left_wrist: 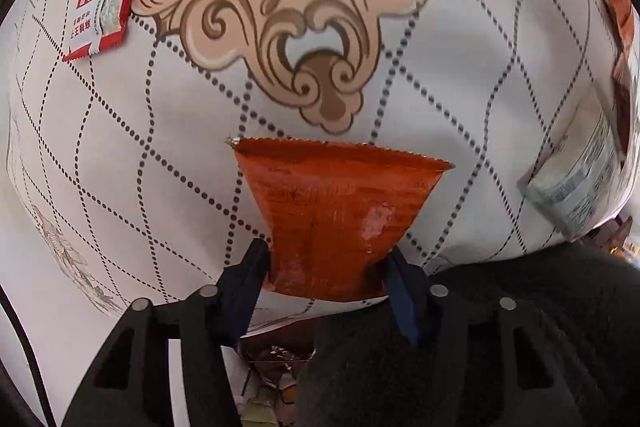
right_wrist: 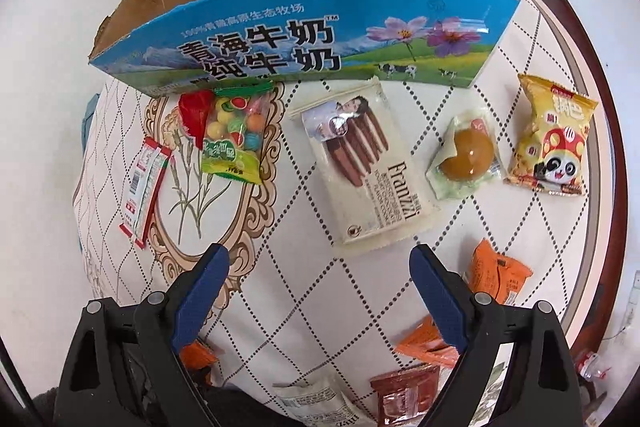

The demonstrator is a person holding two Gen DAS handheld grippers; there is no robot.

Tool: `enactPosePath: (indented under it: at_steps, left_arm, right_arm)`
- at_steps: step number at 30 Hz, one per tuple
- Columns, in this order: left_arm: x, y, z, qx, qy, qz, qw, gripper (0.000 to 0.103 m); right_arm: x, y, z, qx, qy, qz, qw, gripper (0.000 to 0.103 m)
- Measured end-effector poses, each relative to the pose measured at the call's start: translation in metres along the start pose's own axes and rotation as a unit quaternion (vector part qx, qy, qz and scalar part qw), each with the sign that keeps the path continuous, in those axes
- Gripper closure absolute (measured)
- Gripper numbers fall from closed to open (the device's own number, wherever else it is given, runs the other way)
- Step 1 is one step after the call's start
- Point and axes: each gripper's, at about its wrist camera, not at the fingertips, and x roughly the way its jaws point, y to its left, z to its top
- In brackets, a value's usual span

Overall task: Organize snacks
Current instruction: 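Grasp the orange chip bag with the left tool while the right tool grasps the Franzzi pack, then lower both packets into the box and open both tools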

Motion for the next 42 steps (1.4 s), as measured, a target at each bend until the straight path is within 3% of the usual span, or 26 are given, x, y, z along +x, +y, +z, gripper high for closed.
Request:
enactPosePath:
  at_steps: [4, 9, 10, 11, 17, 22, 25, 32, 34, 36, 37, 42]
  left_arm:
    - [-0.033, 0.017, 0.032, -0.06, -0.053, -0.028, 0.9964, 0.054]
    - [-0.059, 0.04, 0.075, -0.141, -0.093, -0.077, 0.9827, 0.054]
    - [-0.061, 0.042, 0.082, -0.154, -0.098, -0.088, 0.9794, 0.054]
    - [-0.063, 0.044, 0.086, -0.164, -0.098, -0.097, 0.9767, 0.054]
    - [-0.067, 0.056, 0.109, -0.193, -0.092, -0.136, 0.9673, 0.054]
    - [-0.047, 0.043, 0.122, -0.176, -0.076, -0.147, 0.9705, 0.046]
    - [-0.044, 0.036, 0.127, -0.151, -0.07, -0.142, 0.9758, 0.045]
    - [-0.047, 0.017, 0.139, -0.133, -0.063, -0.122, 0.9816, 0.045]
    - [-0.049, 0.003, 0.123, -0.139, -0.071, -0.116, 0.9808, 0.045]
    - [-0.049, -0.004, 0.121, -0.148, -0.079, -0.114, 0.9792, 0.047]
    - [-0.048, -0.003, 0.117, -0.152, -0.082, -0.115, 0.9782, 0.048]
    - [-0.058, -0.013, 0.102, -0.154, -0.104, -0.102, 0.9772, 0.052]
  right_arm:
    - [0.008, 0.0, 0.028, -0.029, -0.014, -0.043, 0.999, 0.009]
    - [0.044, 0.001, 0.054, -0.055, 0.022, -0.071, 0.996, 0.011]
    - [0.05, -0.002, 0.055, -0.049, 0.03, -0.07, 0.996, 0.028]
    - [0.056, -0.006, 0.054, -0.037, 0.04, -0.066, 0.996, 0.036]
    - [0.054, -0.016, 0.021, 0.013, 0.076, -0.035, 0.996, 0.036]
    - [0.068, -0.023, -0.015, 0.074, 0.141, 0.045, 0.986, 0.028]
    - [0.064, -0.022, -0.026, 0.07, 0.122, 0.028, 0.99, 0.022]
    - [0.064, -0.004, -0.031, 0.039, 0.107, -0.003, 0.993, 0.022]
    - [0.066, 0.003, -0.033, 0.031, 0.096, -0.013, 0.995, 0.022]
    - [0.071, 0.008, -0.037, 0.022, 0.083, -0.033, 0.996, 0.03]
    - [0.072, 0.011, -0.039, 0.015, 0.077, -0.043, 0.996, 0.04]
    - [0.067, 0.019, -0.047, -0.01, 0.048, -0.053, 0.997, 0.043]
